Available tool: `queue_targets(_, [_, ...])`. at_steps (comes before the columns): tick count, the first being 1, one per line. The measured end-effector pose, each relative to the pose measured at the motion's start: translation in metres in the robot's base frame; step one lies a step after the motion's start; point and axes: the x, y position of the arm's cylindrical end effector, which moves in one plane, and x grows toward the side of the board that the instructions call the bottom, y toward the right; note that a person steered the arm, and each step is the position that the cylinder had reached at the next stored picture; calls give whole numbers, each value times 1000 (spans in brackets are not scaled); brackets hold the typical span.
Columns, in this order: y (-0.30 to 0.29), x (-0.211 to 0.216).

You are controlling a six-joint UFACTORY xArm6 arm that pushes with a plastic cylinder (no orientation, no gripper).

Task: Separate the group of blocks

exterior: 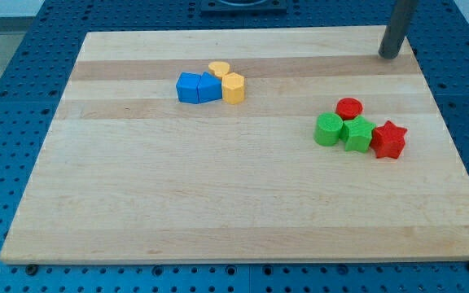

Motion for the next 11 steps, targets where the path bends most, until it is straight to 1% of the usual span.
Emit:
queue_targets(7, [-18, -1])
queue_targets(8, [-45, -2])
queue_targets(10, [-141, -1])
queue_targets(11, [-183, 8])
